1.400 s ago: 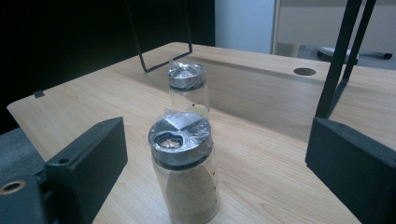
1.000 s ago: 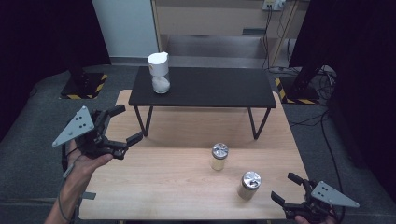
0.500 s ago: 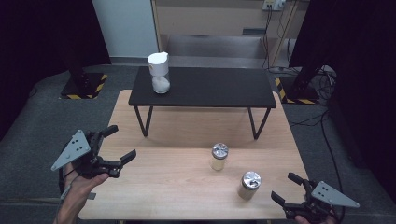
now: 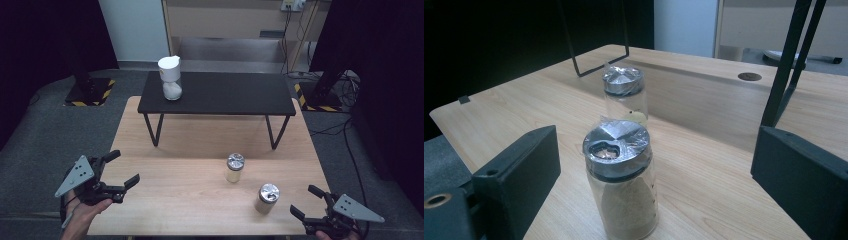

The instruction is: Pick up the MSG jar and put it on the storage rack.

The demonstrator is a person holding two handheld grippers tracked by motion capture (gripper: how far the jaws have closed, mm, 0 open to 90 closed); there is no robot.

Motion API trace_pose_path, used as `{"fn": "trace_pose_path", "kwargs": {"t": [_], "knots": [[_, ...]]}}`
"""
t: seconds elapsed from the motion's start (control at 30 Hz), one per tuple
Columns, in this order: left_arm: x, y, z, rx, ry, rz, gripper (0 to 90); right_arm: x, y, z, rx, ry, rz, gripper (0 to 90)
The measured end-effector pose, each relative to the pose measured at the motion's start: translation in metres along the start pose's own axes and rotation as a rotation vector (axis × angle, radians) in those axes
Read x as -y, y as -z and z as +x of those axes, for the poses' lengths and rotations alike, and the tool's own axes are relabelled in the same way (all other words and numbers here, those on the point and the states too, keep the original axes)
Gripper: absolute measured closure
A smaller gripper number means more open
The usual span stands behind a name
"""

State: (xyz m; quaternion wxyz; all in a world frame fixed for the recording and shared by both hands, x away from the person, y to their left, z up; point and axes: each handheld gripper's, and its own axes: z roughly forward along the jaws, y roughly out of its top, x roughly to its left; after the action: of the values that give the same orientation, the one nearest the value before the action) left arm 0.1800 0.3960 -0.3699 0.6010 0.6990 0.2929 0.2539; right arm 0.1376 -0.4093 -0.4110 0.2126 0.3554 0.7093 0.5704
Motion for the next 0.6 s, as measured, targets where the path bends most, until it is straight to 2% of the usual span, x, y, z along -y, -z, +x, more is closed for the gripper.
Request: {"fn": "trace_pose_path", "kwargs": {"t": [0.27,0.4,0.6], "knots": [[0.014,0.005,-0.005,-0.024,-0.014,0.032,1.3,0.000,0.000,0.000,0.001,0.001,-0.001,6.1],[0.025,0.009,-0.007,-0.036,-0.004,0.057,1.6,0.000,0.000,0.000,0.001,0.003,0.000,6.1],[0.031,0.015,-0.007,-0.044,0.000,0.079,1.7,0.000,0.000,0.000,0.001,0.004,0.001,6.1]]}}
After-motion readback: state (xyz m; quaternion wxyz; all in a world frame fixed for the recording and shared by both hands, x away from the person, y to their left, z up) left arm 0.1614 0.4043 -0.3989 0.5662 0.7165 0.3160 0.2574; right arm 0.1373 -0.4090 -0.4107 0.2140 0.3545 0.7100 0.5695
